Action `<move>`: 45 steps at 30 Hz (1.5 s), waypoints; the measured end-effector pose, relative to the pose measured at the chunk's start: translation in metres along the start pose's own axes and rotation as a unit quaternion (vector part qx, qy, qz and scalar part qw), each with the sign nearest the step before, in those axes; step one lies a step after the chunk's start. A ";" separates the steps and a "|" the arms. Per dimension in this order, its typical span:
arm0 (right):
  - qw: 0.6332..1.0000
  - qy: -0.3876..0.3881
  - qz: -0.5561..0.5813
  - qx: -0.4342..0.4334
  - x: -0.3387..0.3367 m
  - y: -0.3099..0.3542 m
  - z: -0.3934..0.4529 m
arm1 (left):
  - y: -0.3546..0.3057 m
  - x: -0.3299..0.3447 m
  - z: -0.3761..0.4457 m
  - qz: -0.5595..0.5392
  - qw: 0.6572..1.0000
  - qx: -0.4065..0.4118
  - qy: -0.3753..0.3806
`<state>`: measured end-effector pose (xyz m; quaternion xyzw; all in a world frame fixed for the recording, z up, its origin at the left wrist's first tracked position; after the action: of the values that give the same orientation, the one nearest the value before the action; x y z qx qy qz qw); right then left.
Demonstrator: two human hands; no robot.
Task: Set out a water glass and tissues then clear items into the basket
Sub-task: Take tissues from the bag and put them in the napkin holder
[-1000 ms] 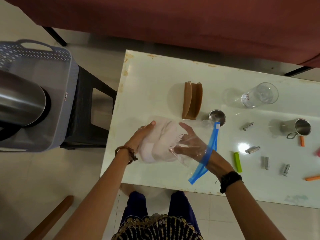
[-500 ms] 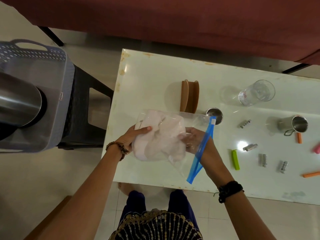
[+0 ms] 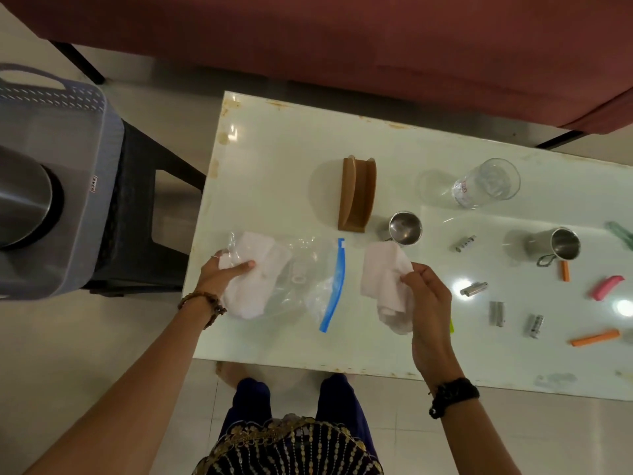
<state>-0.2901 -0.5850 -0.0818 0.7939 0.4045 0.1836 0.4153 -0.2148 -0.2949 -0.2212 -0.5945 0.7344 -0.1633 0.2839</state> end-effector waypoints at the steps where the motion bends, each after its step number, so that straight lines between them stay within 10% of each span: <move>1: 0.999 0.007 0.028 0.026 -0.001 -0.001 0.000 | 0.002 0.002 -0.001 0.019 1.000 -0.003 0.001; 13: 0.962 0.149 0.212 0.090 0.024 0.003 -0.005 | -0.049 0.049 -0.035 0.282 0.935 0.195 -0.097; 16: 0.953 0.180 0.223 0.100 0.036 0.004 -0.004 | -0.082 0.074 -0.066 0.062 0.981 0.169 0.069; 18: 0.952 0.185 0.214 0.115 0.044 0.004 -0.003 | -0.094 0.090 -0.088 -0.092 0.961 0.094 0.241; 21: 0.955 0.166 0.203 0.135 0.050 0.004 0.000 | -0.107 0.098 -0.110 -0.160 0.931 0.110 0.308; 28: 0.978 0.184 -0.027 0.090 0.054 0.011 0.015 | -0.139 0.088 -0.105 0.059 0.960 0.256 0.095; 37: 0.981 0.189 0.000 0.035 0.052 0.022 0.017 | -0.151 0.080 -0.109 -0.103 0.975 0.161 0.113; 45: 0.963 0.207 -0.106 -0.133 0.060 0.037 0.005 | -0.155 0.084 -0.110 0.020 0.971 0.236 0.035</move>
<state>-0.2324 -0.5521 -0.0575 0.6288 0.5355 0.3510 0.4413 -0.1717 -0.4244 -0.0643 -0.4896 0.6964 -0.3470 0.3936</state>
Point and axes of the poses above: each hand's wrist, its own z-axis towards the middle knuckle, its own x-axis out of the palm, y = z × x, the point moved 3 cm from there along z, towards the middle knuckle, and after that the axes turned 12 degrees about z, right-handed, at the moved point
